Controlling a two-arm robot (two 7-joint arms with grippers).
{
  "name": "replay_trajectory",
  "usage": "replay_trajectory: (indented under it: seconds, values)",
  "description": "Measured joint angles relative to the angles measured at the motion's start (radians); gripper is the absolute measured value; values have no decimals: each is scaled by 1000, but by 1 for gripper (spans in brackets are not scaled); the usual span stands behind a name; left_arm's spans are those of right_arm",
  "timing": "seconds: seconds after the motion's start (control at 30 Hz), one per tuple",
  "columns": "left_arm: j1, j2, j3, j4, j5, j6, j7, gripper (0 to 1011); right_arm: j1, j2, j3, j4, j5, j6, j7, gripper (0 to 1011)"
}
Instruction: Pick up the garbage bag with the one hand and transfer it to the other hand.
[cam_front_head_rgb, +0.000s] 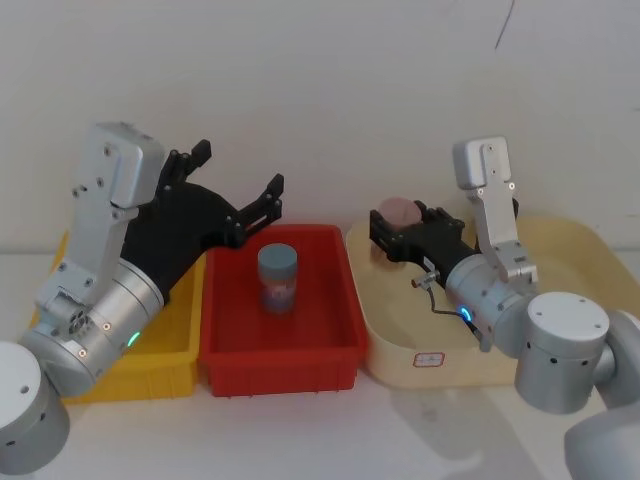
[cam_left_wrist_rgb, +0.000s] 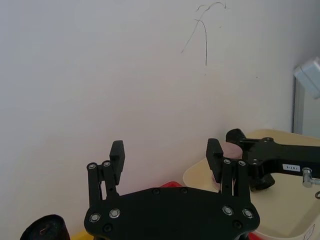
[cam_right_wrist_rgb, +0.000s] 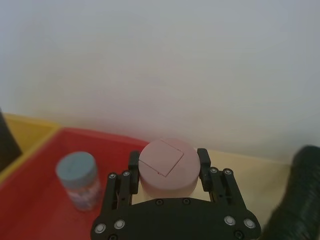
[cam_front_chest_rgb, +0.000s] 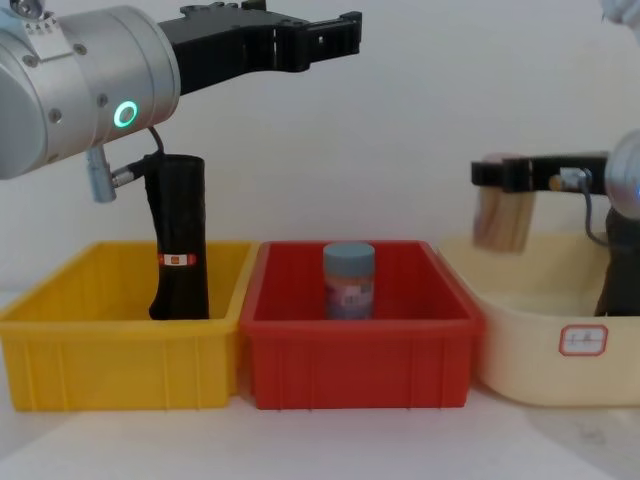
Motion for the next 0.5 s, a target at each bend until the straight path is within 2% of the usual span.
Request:
replay_trajectory:
  seconds: [0.27, 0.33, 0.37, 0.43, 0.5]
  values:
    - [0, 0, 0, 0, 0, 0, 0, 1002, -10, 6, 4, 30, -29, 15, -30, 664]
    - [0, 0, 0, 0, 0, 0, 0, 1002, -11, 6, 3, 37, -35, 18, -35, 696]
    - [0, 0, 0, 0, 0, 0, 0, 1002, -13, 6, 1, 43, -40, 21, -40, 757]
    - [0, 0, 0, 0, 0, 0, 0, 1002, -14, 5, 0, 49, -45, 23, -44, 790]
    - [0, 0, 0, 0, 0, 0, 0, 1002, -16, 4, -1, 53, -52, 27, -50, 867]
